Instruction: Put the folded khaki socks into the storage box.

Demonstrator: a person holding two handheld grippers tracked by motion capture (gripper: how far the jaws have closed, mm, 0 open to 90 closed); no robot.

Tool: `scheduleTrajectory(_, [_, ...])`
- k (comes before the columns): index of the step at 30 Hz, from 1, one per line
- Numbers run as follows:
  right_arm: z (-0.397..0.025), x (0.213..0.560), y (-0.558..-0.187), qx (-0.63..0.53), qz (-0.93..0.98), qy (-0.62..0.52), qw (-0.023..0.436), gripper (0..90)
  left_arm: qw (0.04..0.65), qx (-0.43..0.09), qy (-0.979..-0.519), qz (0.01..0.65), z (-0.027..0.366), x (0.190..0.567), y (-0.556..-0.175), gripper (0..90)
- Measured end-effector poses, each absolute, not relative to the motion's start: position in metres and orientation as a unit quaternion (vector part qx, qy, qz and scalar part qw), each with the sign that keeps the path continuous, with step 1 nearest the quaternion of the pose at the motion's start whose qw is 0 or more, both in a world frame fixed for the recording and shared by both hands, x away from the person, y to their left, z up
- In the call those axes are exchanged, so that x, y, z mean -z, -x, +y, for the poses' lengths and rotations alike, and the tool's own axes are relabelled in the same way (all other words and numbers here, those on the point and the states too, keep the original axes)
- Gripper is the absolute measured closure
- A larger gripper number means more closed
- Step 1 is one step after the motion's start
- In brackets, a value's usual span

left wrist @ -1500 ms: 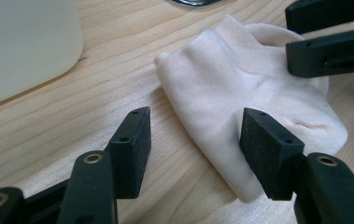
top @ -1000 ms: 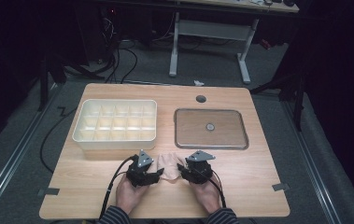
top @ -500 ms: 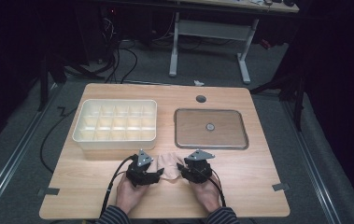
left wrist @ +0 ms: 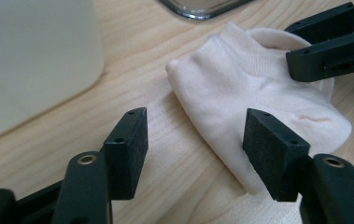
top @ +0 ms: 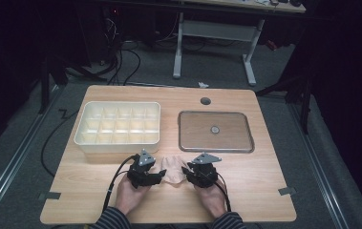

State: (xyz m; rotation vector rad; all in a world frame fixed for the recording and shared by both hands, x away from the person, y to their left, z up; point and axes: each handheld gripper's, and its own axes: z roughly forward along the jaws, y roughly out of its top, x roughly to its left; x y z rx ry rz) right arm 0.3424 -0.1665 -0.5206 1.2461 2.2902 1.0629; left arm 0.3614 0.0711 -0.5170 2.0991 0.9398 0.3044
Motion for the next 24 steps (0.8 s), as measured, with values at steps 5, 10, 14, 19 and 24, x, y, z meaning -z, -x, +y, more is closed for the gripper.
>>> scheduleTrajectory(5, [-0.169, 0.504, -0.339, -0.387, 0.794, -0.435, 0.175, 64.7, 0.417, -0.11, -0.816, 0.384, 0.076, 0.509, -0.369, 44.4])
scheduleTrajectory(10, [-0.162, 0.496, -0.335, -0.394, 0.799, -0.423, 0.164, 68.8, 0.423, -0.093, -0.808, 0.399, 0.074, 0.505, -0.379, 42.5])
scheduleTrajectory(14, [-0.154, 0.495, -0.333, -0.398, 0.804, -0.413, 0.155, 74.3, 0.427, -0.075, -0.802, 0.411, 0.073, 0.503, -0.387, 41.9])
scheduleTrajectory(19, [-0.143, 0.495, -0.33, -0.398, 0.812, -0.4, 0.15, 79.0, 0.43, -0.069, -0.795, 0.423, 0.067, 0.504, -0.394, 42.0])
scheduleTrajectory(24, [-0.135, 0.502, -0.33, -0.388, 0.819, -0.397, 0.144, 81.3, 0.41, -0.075, -0.8, 0.431, 0.062, 0.512, -0.397, 42.6])
